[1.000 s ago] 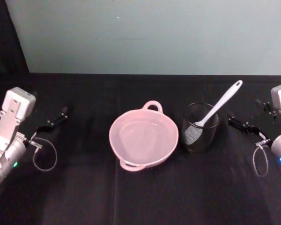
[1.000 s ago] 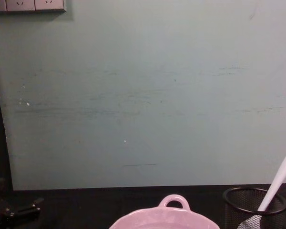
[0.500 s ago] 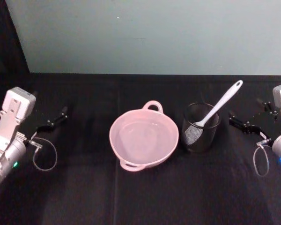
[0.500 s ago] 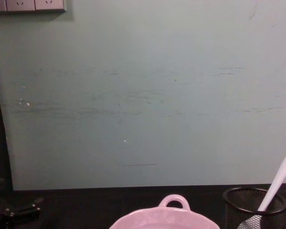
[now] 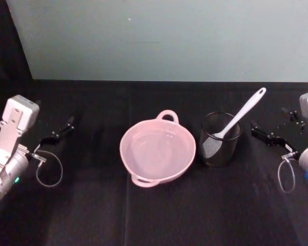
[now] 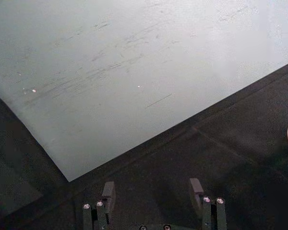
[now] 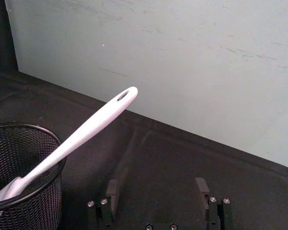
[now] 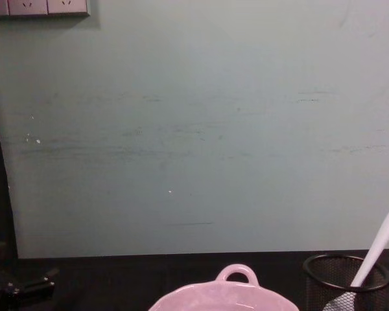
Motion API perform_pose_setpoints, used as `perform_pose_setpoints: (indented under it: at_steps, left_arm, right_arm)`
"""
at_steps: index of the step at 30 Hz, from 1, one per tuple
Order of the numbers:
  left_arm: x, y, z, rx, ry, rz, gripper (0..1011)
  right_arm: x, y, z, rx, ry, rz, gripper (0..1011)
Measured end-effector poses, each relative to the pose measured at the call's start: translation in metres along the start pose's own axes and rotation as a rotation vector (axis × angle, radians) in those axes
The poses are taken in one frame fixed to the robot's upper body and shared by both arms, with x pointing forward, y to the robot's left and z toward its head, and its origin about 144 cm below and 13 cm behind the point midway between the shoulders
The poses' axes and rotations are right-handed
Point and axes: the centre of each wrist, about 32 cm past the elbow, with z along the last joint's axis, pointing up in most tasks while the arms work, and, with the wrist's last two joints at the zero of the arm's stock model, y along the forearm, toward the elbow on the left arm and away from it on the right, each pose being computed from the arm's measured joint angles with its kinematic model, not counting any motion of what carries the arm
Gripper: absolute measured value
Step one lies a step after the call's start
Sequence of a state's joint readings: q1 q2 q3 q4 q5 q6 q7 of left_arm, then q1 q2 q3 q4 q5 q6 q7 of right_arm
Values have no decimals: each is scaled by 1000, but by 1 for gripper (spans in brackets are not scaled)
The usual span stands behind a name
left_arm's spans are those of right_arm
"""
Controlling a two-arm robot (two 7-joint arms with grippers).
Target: Use the one hand to pick up the spoon and stir the clear water in the bowl.
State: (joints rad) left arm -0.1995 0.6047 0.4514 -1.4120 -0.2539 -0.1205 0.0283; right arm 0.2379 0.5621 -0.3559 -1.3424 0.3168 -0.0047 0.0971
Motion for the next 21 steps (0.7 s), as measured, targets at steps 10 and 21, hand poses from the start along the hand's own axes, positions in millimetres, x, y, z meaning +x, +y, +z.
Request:
perform_pose_setpoints:
  at_steps: [10, 21]
  left_arm:
    - [0, 0, 0, 0, 0, 0, 1011]
    - [0, 0, 0, 0, 0, 0, 1011]
  right_arm:
    - [0, 0, 0, 0, 1, 0, 1004]
    - [0, 0, 0, 1, 1, 1, 1004]
